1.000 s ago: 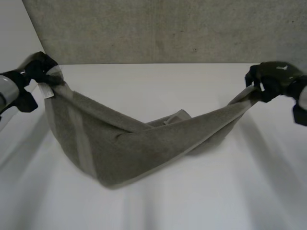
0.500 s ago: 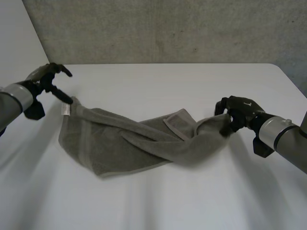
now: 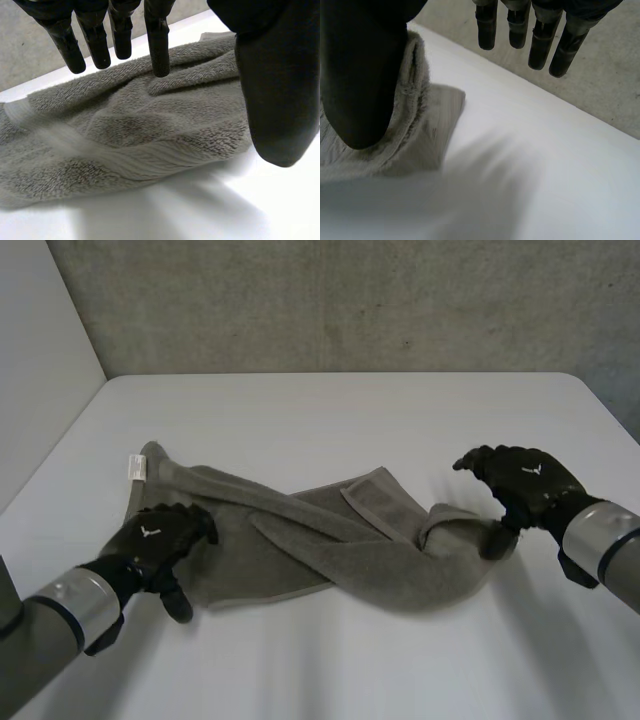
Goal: Fold the towel.
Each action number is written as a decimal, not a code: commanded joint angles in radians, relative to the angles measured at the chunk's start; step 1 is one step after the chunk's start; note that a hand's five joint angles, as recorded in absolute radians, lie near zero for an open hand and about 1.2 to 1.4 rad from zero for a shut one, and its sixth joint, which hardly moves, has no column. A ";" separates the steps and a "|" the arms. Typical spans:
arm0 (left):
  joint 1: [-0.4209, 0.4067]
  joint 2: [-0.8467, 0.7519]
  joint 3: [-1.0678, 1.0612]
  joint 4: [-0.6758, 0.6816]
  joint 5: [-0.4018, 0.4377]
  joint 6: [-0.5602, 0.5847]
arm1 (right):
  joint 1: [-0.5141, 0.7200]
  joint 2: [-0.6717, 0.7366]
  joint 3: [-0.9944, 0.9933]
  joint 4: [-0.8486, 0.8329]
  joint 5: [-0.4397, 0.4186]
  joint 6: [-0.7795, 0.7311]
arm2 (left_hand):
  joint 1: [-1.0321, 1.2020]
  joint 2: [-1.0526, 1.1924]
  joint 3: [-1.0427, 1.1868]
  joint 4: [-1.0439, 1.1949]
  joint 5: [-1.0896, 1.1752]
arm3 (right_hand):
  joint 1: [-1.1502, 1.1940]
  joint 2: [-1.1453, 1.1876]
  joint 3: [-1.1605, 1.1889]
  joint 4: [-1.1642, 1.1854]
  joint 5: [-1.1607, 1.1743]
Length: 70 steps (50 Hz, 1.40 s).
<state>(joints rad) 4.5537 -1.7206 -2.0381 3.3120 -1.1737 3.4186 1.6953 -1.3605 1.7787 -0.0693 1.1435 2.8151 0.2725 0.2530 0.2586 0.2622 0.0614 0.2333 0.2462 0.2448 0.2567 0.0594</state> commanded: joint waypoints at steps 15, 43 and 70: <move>-0.157 -0.086 -0.030 0.218 -0.198 -0.025 | -0.069 -0.327 0.297 -0.081 -0.214 -0.476 | 0.047 0.066 0.061 0.057 0.083 | -0.059 -0.072 -0.070 -0.082 -0.059; -0.228 -0.226 0.053 0.241 -0.274 -0.079 | -0.264 -0.307 0.401 0.040 -0.424 -0.770 | 0.448 0.468 0.462 0.459 0.485 | -0.016 -0.029 -0.028 -0.040 -0.017; -0.072 -0.162 0.104 0.277 -0.271 -0.087 | -0.260 -0.310 0.395 0.302 -0.481 -0.842 | 0.839 0.859 0.853 0.850 0.876 | 0.092 0.080 0.081 0.069 0.092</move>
<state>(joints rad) 4.4501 -1.8820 -1.9598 3.5912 -1.4462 3.3325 1.4344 -1.6702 2.1746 0.1222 0.7043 2.0352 1.0852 1.0966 1.0966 1.1022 0.9112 0.3377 0.3367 0.3502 0.3507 0.1479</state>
